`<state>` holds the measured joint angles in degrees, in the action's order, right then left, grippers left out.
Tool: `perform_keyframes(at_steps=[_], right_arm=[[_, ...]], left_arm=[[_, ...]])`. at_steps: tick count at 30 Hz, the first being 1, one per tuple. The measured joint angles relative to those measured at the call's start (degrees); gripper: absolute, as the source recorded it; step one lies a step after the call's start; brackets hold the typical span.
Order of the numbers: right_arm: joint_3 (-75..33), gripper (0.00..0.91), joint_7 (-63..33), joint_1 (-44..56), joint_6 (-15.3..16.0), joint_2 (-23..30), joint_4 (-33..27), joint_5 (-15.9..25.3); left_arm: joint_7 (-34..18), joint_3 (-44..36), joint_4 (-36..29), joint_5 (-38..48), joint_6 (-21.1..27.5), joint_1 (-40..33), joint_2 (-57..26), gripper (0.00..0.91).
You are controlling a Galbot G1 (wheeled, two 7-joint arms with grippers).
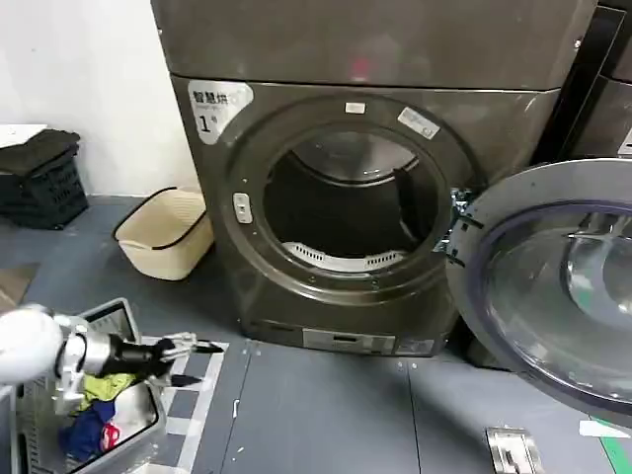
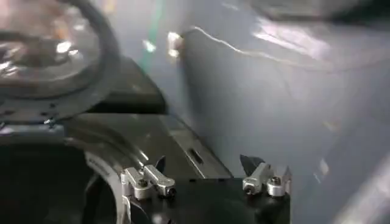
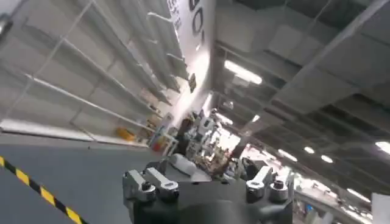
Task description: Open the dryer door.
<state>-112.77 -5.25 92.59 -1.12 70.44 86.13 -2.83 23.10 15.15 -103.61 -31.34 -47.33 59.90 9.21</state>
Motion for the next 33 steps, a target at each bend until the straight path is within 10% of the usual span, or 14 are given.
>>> perform_keyframes(at_steps=[17, 33], right_arm=[[2.94, 0.907, -0.13, -1.11, -3.46, 1.91, 1.84, -12.15], [3.94, 0.907, 1.12, -0.76, -5.59, 2.92, 1.78, -11.12]], left_arm=[[-17.09, 0.39, 7.64, -46.62, 0.00, -0.59, -7.66, 0.907], [-17.92, 0.58, 9.34, -53.78, 0.07, -0.99, -7.64, 0.907]])
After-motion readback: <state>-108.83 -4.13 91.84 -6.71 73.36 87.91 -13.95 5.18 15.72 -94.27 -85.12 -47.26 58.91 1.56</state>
